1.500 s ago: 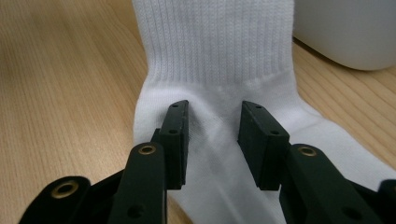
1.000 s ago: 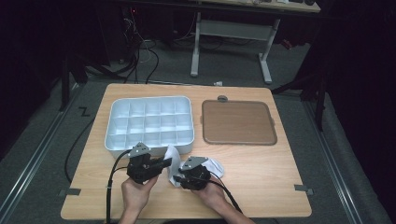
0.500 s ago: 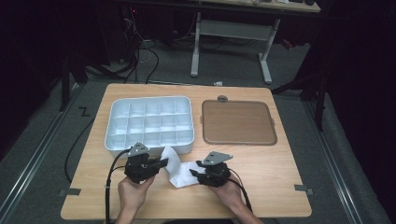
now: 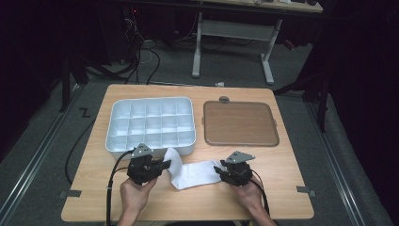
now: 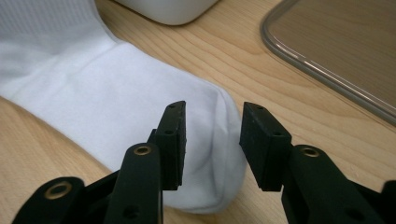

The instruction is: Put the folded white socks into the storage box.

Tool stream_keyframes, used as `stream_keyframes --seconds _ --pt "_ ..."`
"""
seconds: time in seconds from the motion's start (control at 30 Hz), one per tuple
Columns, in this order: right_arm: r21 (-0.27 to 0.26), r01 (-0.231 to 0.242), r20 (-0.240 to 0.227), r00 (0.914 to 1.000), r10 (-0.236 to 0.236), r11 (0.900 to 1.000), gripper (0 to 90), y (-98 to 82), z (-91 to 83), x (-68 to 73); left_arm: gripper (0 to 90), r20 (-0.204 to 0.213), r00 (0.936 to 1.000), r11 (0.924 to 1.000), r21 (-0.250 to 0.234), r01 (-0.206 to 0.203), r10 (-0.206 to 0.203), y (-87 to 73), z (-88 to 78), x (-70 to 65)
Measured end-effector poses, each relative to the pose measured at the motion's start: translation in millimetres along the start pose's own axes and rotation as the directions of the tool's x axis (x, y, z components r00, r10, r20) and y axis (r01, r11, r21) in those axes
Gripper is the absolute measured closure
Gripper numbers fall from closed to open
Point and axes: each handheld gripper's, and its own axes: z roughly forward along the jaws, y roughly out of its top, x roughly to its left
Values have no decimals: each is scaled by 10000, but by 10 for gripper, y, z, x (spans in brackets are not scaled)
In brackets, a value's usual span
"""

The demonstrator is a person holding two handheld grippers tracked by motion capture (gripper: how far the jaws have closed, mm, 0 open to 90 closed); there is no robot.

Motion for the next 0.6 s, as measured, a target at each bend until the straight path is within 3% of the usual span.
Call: stream_keyframes --seconds 0.07,0.3,0.4,0.6 --pt "-24 -193 200 9996 194 9998 637 -45 -12 -55 800 18 10000 10000 12 -13 13 -3 2 -7" --pt "221 -264 167 9995 260 9994 684 -90 0 -120 800 62 10000 10000 36 -29 29 -10 7 -25" --pt "230 -204 -26 9998 205 9995 748 -114 16 -100 800 116 9998 9999 83 -130 129 -19 21 -59" --pt "254 -158 -105 9998 161 9996 790 -130 40 -68 800 206 9996 9997 91 -218 216 -22 28 -97"
